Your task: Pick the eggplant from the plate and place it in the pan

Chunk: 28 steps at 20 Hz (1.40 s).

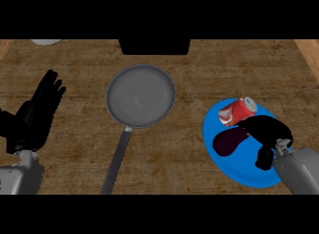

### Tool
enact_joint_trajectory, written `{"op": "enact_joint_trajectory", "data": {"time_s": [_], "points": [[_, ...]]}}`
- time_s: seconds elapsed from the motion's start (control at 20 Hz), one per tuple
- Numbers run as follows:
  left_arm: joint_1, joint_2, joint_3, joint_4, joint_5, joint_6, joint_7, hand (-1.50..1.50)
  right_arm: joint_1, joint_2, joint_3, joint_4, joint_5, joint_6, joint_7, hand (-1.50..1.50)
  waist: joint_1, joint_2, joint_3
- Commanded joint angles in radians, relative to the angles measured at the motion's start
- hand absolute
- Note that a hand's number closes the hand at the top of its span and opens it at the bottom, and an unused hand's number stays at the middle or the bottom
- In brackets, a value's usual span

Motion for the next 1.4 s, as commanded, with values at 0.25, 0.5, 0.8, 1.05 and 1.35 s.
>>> {"op": "enact_joint_trajectory", "data": {"time_s": [0.25,0.5,0.8,1.05,1.35], "points": [[-0.036,0.005,0.042,0.070,0.015,-0.042,-0.031,0.00,-0.022,0.045,0.002,0.161,0.064,-0.127,-0.163,1.50,-0.001,0.009,0.007],[0.001,-0.026,0.010,0.043,-0.010,-0.024,-0.045,0.00,-0.067,0.267,-0.001,0.054,0.061,-0.069,0.120,1.50,0.002,0.006,0.006],[-0.029,-0.040,-0.044,0.024,-0.011,-0.051,-0.028,0.00,-0.200,0.440,0.015,0.086,0.080,-0.273,0.417,1.50,0.122,0.021,0.006],[-0.057,-0.059,-0.074,0.042,-0.013,-0.060,-0.017,0.00,-0.363,0.444,0.104,0.074,0.156,-0.416,0.666,1.50,0.160,0.015,0.002],[-0.096,-0.068,-0.101,0.054,-0.024,-0.067,-0.006,0.00,-0.634,0.446,0.197,0.108,0.293,-0.465,0.930,1.50,0.200,0.009,-0.002]]}}
